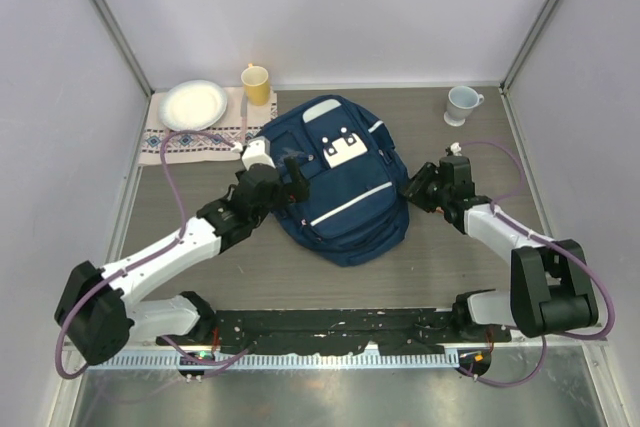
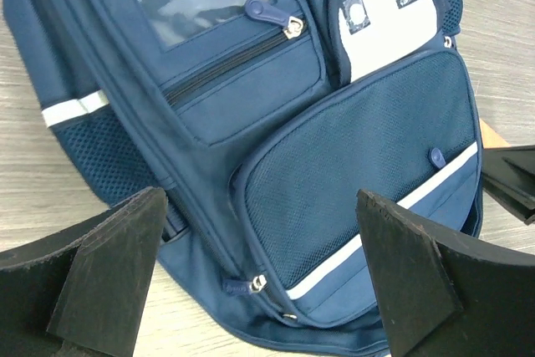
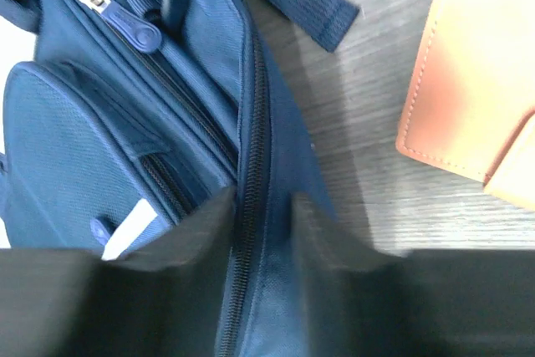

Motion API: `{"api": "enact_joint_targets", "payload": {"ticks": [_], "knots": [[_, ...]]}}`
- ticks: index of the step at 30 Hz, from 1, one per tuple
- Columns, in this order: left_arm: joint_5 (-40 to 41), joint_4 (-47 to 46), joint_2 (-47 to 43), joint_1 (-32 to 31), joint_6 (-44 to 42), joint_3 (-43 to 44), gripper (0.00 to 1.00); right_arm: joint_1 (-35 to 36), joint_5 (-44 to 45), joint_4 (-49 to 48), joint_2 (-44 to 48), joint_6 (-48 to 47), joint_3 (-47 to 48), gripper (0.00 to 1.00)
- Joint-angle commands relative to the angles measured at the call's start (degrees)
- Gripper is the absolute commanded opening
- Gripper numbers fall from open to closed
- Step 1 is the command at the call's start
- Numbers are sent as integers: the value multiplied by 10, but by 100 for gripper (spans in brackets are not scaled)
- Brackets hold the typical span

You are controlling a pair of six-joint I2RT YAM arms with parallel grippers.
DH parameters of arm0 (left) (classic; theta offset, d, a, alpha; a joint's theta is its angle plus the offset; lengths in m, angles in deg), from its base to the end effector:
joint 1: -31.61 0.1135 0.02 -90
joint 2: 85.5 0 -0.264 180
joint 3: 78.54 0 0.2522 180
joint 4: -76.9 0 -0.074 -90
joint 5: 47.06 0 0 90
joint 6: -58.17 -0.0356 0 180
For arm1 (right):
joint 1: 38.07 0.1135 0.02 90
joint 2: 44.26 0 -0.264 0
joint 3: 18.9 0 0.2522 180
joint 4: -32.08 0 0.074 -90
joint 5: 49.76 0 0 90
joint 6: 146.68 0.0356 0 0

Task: Pack the student bag
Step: Adjust the student bag at the center of the board.

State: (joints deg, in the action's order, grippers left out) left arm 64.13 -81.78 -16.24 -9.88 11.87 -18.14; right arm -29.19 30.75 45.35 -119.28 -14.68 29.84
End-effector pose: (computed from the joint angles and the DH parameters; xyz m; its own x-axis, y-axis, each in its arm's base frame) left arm 0.2095 -0.1681 0.2677 -0.5373 -0.3848 -0.7505 0.0172 0.8847 -0.4659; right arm 0.2580 0.0462 0.1874 -0.6535 0.5659 -0.5028 0.2145 0.7754 0.5940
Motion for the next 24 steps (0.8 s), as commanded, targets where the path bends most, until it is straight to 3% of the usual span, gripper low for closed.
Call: {"api": "enact_joint_targets", "payload": {"ticks": [1,4,12,13,14,15,17,18,21,24], "knots": [[11,-22,-65,3,4,-36,100,3,-76,-47,7,5,-18,28],[11,-16,-78,3,-1,-35,100,19,-60,17,41,-28,-1,13],[-26,0,-61,2,-7,-15,100,38,-158,131,129,-115,51,5],[-34,-6,-60,3,-6,-18,99,43,-161,138,131,-124,54,12],[-38,-10,-56,2,-4,-20,100,48,-156,160,131,-129,61,26],[-42,-12,-56,2,-3,-22,99,50,-139,175,133,-134,67,50],[-42,-16,-53,3,-5,-22,100,51,-79,218,149,-140,80,61],[-41,-17,-52,2,-8,-20,100,51,17,228,160,-135,82,67],[-39,-14,-48,3,-9,-19,100,49,201,258,211,-90,83,76],[-41,-20,-52,3,-12,-26,100,47,312,261,251,-30,62,82]]}}
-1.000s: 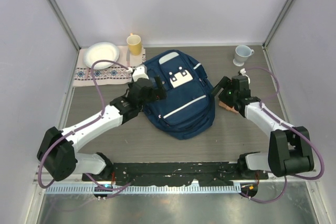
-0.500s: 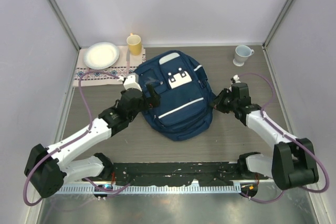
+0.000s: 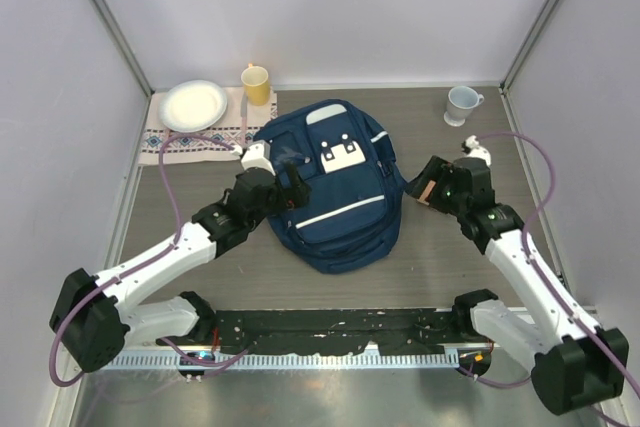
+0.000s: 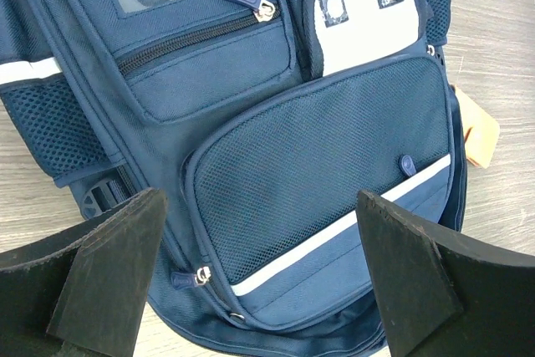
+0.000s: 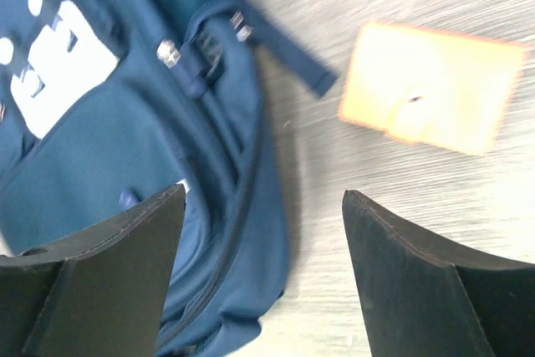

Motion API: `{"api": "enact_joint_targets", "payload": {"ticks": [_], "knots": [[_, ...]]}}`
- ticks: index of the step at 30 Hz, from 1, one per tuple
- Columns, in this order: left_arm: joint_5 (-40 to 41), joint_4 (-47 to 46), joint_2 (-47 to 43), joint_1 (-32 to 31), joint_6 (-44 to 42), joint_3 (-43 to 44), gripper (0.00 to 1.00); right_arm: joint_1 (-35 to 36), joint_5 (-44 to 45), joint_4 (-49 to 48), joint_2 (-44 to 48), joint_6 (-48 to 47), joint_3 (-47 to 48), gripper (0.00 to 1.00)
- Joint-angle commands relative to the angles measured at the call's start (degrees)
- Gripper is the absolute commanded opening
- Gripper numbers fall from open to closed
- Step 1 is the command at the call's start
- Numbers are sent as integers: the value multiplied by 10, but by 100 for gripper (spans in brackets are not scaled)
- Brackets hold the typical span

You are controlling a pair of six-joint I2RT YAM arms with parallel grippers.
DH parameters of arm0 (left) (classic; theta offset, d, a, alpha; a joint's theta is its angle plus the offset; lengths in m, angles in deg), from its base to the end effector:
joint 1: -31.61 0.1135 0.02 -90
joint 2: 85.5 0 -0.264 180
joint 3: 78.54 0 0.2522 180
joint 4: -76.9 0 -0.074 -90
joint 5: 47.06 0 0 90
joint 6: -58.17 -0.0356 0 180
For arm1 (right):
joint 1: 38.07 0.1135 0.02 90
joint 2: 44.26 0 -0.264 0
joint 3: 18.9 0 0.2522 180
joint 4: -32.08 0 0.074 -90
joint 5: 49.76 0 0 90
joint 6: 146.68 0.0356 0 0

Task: Pack the student bag
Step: Adjust the student bag at the center of the board, then pick up the personal item from the center of the board.

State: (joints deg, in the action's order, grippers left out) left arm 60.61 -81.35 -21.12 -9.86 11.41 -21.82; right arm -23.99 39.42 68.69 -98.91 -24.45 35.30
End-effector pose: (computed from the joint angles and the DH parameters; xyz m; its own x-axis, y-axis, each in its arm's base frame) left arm 0.1943 -0.1573 0.2649 -0.5646 -0.3722 -0.7367 0.0633 0.8704 -0.4882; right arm 0.2006 0.0508 0.2608 -0.6301 0.3917 -0.6704 0.0966 0.8963 0.4329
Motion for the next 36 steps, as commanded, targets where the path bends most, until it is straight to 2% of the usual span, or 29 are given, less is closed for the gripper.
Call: {"api": "enact_joint_targets", "payload": {"ticks": [1,4,6,13,19,25,31,36], "knots": [[-6,-30,-3,3,-9,9,100,-10,235,28,52,79,1,83],[-26,-45,-8,3,-19,5,99,-33,278,26,41,84,-5,86],[-53,-52,-9,3,-34,5,100,-55,270,25,11,78,-3,88],[-124,-92,-8,3,-42,-9,100,-171,172,-57,-86,50,-2,87],[-91,-52,-25,3,-60,-9,100,-201,159,-87,-176,37,-7,84],[-66,-45,-50,2,-70,-25,100,-218,61,-176,-221,11,-49,82],[-55,-36,-45,3,-76,-23,100,-219,33,-204,-240,-9,-63,82],[-60,-41,-29,3,-74,-19,99,-219,27,-221,-251,-17,-77,76]]}}
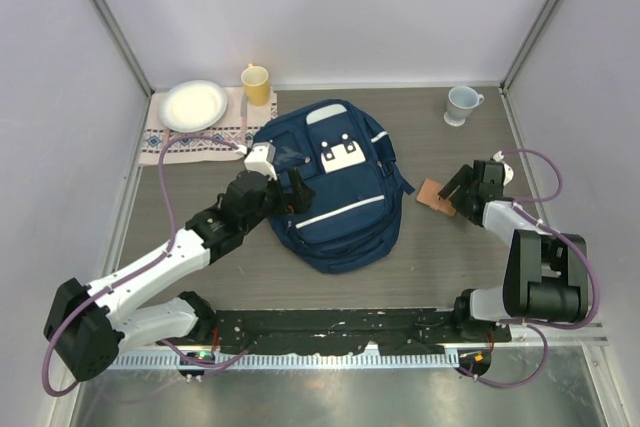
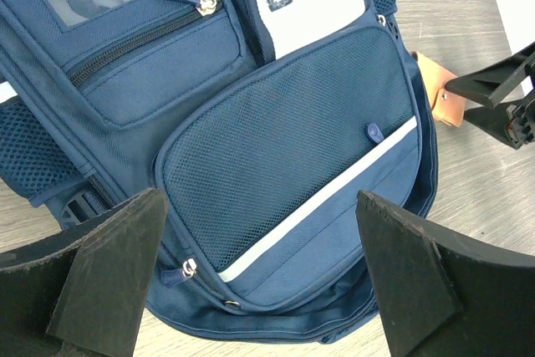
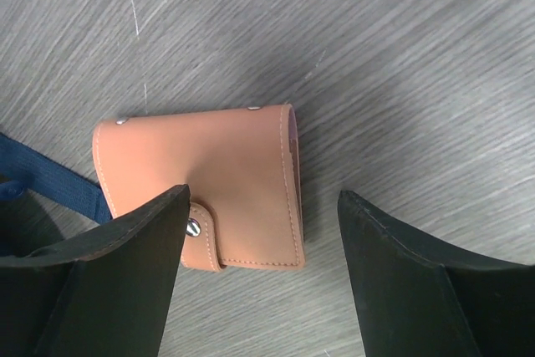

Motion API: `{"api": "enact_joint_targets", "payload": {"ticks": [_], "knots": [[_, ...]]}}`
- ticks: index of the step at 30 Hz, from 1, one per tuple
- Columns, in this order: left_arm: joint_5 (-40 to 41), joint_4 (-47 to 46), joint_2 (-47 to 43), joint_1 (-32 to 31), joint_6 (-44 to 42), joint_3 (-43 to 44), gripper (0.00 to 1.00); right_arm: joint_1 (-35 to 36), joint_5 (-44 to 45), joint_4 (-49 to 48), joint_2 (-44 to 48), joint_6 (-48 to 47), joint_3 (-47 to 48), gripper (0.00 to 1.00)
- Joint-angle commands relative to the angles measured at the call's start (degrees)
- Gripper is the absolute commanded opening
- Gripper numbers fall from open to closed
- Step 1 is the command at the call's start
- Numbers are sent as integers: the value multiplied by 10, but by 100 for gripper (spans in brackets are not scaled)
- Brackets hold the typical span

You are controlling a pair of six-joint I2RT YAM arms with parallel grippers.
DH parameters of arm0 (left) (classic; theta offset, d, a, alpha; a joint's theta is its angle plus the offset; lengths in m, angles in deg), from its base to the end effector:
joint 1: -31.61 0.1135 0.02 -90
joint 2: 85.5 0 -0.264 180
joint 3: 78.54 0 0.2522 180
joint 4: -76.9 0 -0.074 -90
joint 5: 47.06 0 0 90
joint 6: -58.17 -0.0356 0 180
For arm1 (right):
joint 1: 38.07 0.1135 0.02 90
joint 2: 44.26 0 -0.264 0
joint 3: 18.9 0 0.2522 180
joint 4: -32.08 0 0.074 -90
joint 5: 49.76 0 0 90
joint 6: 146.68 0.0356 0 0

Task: Pack the student bag
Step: Pick up the personal item from the center of the board.

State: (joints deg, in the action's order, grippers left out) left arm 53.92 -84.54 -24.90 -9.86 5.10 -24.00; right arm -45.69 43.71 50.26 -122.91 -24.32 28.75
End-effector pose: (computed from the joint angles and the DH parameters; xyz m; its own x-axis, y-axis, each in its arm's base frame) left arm 0.1845 -0.1540 0.2715 -0.5622 -0.2903 -0.7744 0.2284 0.8454 -0.4828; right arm 0.2533 -0.0361 0.1596 -0.5418 0.6115 -0.5767 0.5464 0.7776 0.3112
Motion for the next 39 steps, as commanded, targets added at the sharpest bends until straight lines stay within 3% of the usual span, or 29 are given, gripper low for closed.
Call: {"api": "enact_joint_targets", "payload": {"ticks": [1,9,21,24,39], "knots": [[6,-9,12,3,-11,4,99,-2,-18,-40,-13,-19,-14,74],[3,-3,34,3,-7,14,100,-5,-49,-70,-27,-6,-29,54],[21,3,37,3,-10,15,100,-6,-40,-66,-1,13,-37,7],[23,2,40,3,-11,17,99,-6,-42,-64,15,17,-38,1],[35,-3,22,3,0,17,100,-7,-19,23,191,44,-12,1]]}}
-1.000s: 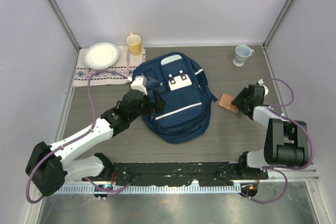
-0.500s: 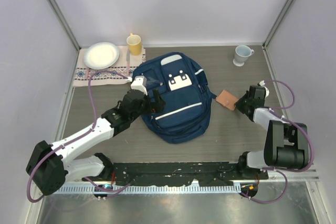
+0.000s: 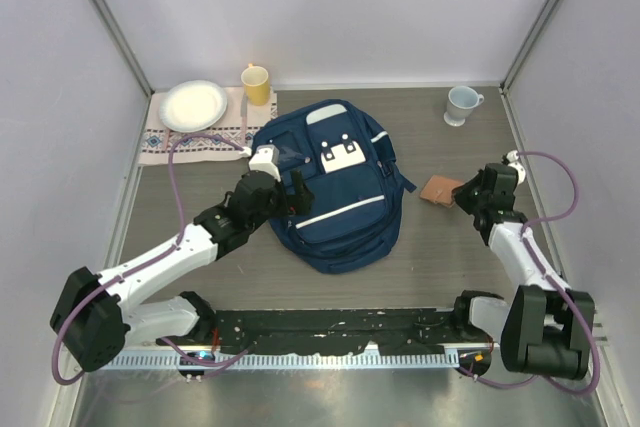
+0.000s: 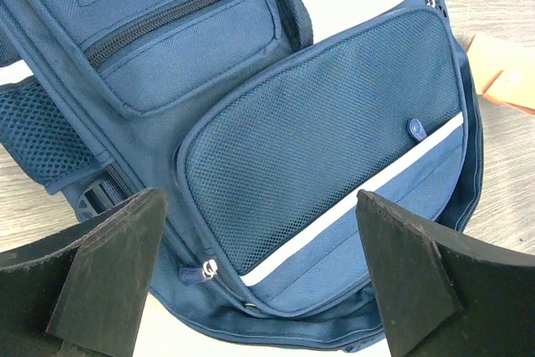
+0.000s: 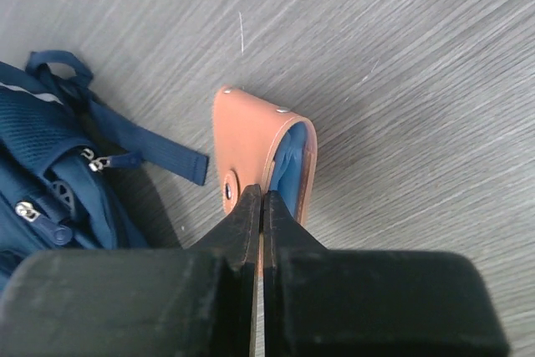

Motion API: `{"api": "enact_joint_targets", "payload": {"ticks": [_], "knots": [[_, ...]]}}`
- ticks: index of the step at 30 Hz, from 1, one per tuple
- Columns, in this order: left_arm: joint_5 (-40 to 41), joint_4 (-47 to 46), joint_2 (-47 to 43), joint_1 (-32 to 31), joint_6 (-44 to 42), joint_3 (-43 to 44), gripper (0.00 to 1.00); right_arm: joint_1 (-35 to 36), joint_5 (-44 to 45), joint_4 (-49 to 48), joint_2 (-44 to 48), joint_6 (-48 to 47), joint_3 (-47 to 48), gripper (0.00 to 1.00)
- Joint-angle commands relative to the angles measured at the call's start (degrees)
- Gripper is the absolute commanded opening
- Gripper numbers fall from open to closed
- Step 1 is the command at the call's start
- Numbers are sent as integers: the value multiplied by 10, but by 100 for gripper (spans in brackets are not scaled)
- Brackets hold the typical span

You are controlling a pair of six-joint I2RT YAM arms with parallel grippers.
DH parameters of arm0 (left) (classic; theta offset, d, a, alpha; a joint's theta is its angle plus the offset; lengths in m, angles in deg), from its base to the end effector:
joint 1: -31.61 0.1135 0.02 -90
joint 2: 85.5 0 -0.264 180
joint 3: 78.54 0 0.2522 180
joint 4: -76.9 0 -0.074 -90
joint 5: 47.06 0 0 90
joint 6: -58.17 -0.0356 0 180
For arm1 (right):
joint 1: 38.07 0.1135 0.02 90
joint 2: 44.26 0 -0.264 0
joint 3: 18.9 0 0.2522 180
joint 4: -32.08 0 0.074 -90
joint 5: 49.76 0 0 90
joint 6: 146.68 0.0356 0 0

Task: Pack the student bag
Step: Pick up the personal item from the center of the board.

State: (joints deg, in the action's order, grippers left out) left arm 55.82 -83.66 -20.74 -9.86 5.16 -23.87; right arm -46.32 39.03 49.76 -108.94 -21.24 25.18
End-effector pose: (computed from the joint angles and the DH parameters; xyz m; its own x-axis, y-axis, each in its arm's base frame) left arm 0.1928 -0.1598 0.2545 -0.5960 -0.2561 -0.7611 0.1774 0.8824 -0.4358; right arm 0.2269 -0.0321 0.1955 -0.4258 0.6475 -0.6320 0.4590 0.7565 0.4658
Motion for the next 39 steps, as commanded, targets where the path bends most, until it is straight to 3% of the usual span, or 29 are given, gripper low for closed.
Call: {"api": "enact_joint_targets", "payload": {"ticks": [1,8,18,26,32,39], "knots": [[16,-12,-21,3,0,13,100,0,31,35,74,16,26,1],[30,-27,-51,3,11,-9,100,-1,20,65,172,40,46,1],[36,-62,-94,3,19,-44,99,0,-241,-15,194,66,75,1],[3,-176,-129,2,34,-99,100,3,-471,-142,154,96,62,1],[-51,-286,-130,3,43,-138,100,32,-531,-161,134,76,52,1],[-125,-349,-82,3,53,-133,100,150,-516,-142,118,17,62,1]]}}
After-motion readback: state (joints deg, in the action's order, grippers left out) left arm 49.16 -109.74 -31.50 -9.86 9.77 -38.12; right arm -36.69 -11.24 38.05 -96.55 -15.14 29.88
